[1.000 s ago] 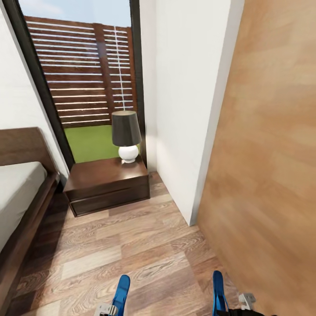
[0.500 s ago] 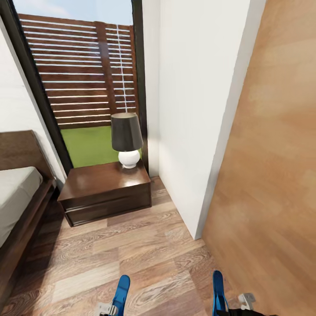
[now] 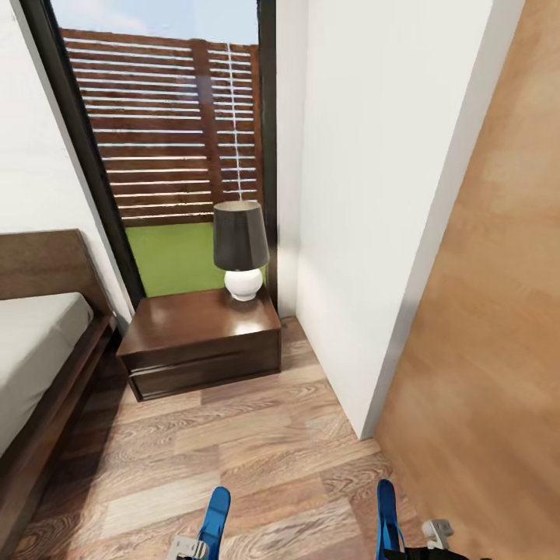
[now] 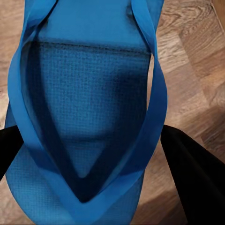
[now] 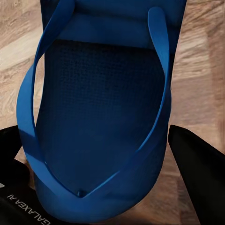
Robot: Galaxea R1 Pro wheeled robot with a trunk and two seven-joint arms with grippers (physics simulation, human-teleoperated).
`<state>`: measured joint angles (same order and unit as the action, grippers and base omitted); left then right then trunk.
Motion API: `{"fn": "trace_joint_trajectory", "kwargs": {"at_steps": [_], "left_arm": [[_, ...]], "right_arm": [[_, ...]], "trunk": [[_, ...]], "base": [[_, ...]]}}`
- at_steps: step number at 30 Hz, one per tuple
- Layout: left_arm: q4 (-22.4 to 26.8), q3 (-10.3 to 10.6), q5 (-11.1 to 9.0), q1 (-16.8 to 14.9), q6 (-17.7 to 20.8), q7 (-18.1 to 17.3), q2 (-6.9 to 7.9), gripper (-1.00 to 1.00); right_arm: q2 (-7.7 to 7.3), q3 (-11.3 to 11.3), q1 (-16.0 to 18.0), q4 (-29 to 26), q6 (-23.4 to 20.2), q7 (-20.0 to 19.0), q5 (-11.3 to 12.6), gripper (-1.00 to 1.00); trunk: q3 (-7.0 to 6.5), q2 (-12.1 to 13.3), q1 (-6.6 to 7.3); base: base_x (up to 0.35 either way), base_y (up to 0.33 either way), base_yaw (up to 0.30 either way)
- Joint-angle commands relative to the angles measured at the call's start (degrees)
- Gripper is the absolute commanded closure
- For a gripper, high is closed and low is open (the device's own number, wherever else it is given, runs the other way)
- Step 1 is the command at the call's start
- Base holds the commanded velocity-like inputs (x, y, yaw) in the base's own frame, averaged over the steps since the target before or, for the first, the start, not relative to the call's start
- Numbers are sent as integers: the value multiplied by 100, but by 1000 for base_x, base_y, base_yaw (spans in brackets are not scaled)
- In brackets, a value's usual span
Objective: In the bedroom, move the book from the bed onto either nightstand, and place the two sandals side by side next to the bed.
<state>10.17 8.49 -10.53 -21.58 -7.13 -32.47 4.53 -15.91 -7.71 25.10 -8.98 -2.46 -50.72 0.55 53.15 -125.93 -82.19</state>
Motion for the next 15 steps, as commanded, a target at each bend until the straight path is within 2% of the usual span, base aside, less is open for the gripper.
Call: {"fn": "trace_joint_trajectory", "kwargs": {"at_steps": [1,15], "left_arm": [[-6,48,-50,-4,-26,-6,4,100],[-6,48,-51,-4,-29,-5,4,100]], "right_arm": [[0,-29,3,1,-27,-26,9,100],[0,-29,4,1,-27,-24,-10,100]], "trunk": [[5,-2,-2],[5,-2,-2]], "base": [[256,-48,3],[311,-72,5]]}}
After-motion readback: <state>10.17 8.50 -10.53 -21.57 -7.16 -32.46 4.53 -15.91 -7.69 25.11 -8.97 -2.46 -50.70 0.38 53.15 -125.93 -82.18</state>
